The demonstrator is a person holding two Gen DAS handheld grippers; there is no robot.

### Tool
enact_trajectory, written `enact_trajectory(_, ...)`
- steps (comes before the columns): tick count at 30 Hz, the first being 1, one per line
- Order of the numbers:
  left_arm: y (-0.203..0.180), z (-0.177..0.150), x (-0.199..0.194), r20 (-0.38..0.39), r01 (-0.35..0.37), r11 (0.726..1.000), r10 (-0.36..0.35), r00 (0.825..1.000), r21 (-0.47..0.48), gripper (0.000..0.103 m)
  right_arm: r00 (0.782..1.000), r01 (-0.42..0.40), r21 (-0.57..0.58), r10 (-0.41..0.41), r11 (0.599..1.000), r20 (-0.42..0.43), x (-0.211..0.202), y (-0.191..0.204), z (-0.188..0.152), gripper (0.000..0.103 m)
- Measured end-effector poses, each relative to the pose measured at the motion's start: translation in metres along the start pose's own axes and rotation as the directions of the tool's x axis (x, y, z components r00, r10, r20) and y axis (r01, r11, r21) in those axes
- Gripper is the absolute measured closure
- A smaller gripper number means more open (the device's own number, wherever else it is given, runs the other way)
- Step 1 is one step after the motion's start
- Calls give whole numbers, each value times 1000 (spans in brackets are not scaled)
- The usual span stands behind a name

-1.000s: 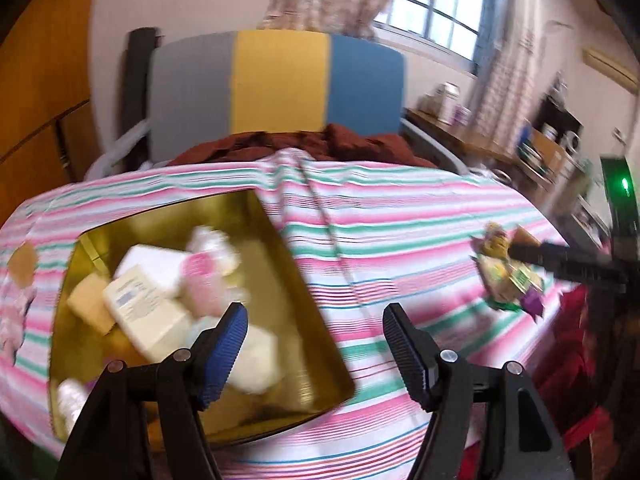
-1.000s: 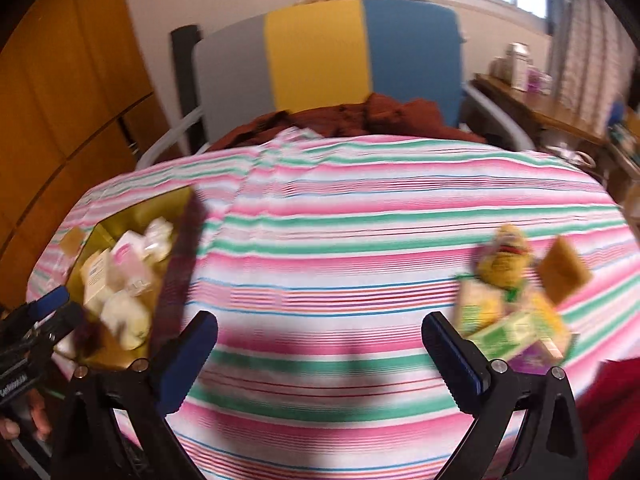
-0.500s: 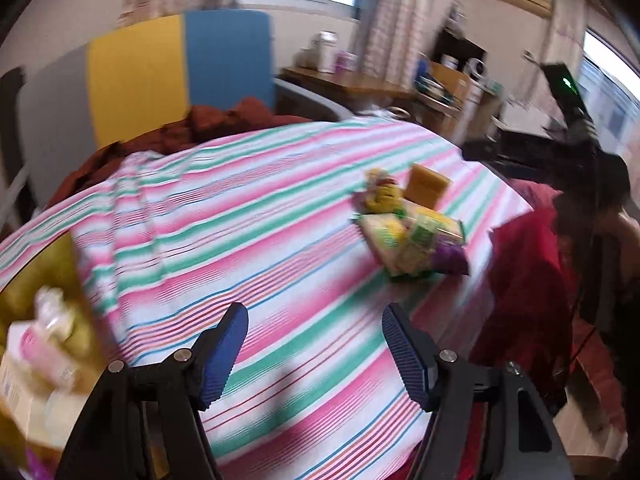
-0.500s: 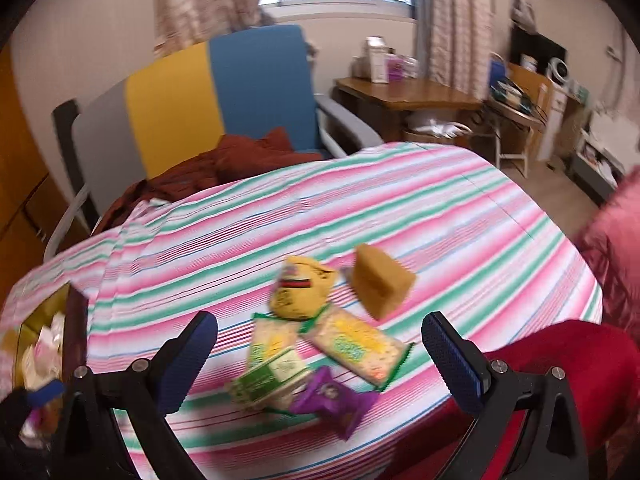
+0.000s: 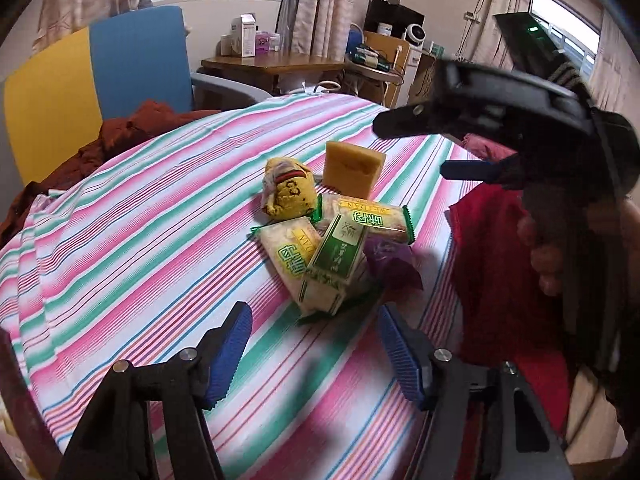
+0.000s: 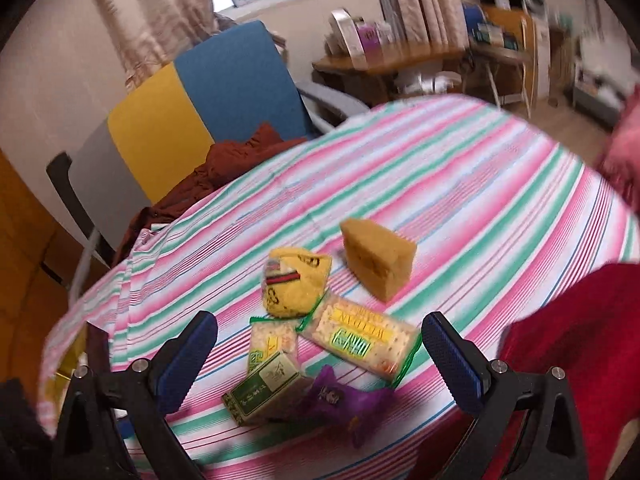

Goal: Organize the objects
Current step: 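Move both open tools from the tray back to the remaining snacks, then grasp the green essential-oil box with the left tool while the right tool grasps a WEIDAN cracker pack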

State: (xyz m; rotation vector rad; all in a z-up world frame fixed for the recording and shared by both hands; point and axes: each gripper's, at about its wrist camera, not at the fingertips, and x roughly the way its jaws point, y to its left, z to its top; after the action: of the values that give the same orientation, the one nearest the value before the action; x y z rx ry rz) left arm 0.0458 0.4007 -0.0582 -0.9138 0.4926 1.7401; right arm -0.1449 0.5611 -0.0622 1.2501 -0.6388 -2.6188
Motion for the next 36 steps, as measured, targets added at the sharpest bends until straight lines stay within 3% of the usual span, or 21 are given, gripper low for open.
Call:
enact_trajectory(8, -6, 18, 38, -23, 8, 999, -7, 1000, 34, 41, 997, -75, 83, 77, 994, -19, 8, -11, -2, 0)
enact_trajectory(10, -7, 21, 47, -35, 9, 999, -8, 999, 38, 47, 997, -75, 84, 77, 994, -20, 9, -11, -2, 0)
enact_trajectory(12, -6, 22, 54, -49, 22, 999, -20, 999, 42, 65, 996, -83, 89, 86, 993, -20, 10, -12, -2, 0)
enact_trajectory(14, -5, 18, 55, -55, 33, 998, -30, 998, 50, 71, 996, -87, 97, 90, 992, -22, 12, -13, -2, 0)
enact_trajectory(21, 13, -13, 27, -37, 18, 1000, -18, 999, -12, 72, 995, -89, 99, 92, 991, -25, 14, -13, -2, 0)
enact_trajectory(31, 55, -70, -6, -80, -108, 985, 98, 992, -134, 71, 997, -74, 83, 77, 994, -30, 13, -12, -3, 0)
enact_trajectory(36, 70, -86, -17, -84, -114, 975, 100, 991, -190, 61, 997, -59, 79, 62, 995, -35, 14, -11, -3, 0)
